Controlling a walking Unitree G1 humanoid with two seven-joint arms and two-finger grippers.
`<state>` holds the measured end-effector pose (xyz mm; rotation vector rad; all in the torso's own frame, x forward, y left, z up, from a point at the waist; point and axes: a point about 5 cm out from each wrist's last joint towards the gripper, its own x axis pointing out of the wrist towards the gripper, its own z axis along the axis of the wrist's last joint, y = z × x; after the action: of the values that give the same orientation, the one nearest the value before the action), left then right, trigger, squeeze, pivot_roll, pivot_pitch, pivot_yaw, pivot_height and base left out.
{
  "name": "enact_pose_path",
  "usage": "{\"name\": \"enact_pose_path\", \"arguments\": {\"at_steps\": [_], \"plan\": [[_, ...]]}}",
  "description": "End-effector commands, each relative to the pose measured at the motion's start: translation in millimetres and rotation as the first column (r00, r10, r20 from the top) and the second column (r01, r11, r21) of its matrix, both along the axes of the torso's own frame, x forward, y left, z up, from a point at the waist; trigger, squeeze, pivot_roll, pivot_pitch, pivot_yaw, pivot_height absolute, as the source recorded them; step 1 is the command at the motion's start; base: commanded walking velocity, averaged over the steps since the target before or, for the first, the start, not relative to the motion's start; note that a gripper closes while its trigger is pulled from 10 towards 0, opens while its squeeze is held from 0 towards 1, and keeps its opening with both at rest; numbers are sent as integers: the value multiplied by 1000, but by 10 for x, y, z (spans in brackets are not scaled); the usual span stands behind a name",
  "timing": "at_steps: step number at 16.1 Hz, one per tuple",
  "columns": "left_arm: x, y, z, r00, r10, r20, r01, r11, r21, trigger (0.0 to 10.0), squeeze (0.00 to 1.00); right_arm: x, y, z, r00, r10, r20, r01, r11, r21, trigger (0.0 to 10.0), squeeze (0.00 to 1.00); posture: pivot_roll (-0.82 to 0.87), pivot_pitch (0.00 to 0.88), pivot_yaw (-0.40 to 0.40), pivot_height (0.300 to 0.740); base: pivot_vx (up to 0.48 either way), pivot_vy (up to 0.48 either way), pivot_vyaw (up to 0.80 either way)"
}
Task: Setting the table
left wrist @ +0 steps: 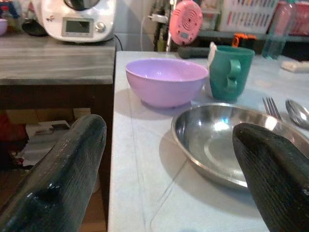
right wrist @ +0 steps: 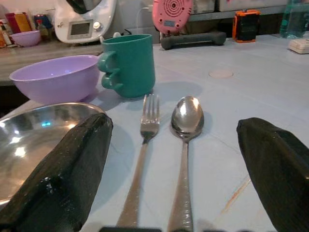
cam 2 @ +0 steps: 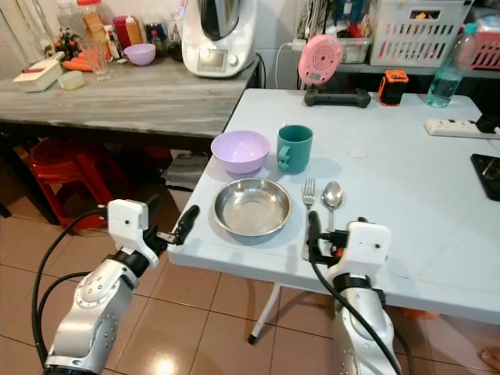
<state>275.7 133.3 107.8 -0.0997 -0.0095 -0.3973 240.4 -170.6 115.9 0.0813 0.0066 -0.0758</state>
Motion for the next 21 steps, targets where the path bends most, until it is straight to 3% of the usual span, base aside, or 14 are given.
{"name": "enact_pose_path", "arguments": {"at_steps": [1,7,10,14,21], "plan": [[-31,72,-33,1000,0,-15,1,1000,26,10000,0,5,44,35,1000,11,19,-11,1000,11,10000,0,-11,0,44,740,0,0,0],[-261,223,-236,988,-144,-51,150,982,118,10000,0,88,-131,35,1000,-6,-29,7,1000,29,10000,0,-23,0,26,740,0,0,0],[-298,262,-249,988,-145,-56,151,980,132,10000,0,182,-160,58,998,35,-45,-31,997,77,10000,0,-23,0,25,740,0,0,0],[-359,243,-252,985,-161,-57,168,977,131,10000,0,356,-92,63,991,101,-84,-91,989,118,10000,0,-19,2,26,740,0,0,0],[-371,191,-187,983,-179,-31,182,975,127,10000,0,670,215,61,958,243,-151,-216,960,179,10000,0,-2,17,19,740,0,0,0]]}}
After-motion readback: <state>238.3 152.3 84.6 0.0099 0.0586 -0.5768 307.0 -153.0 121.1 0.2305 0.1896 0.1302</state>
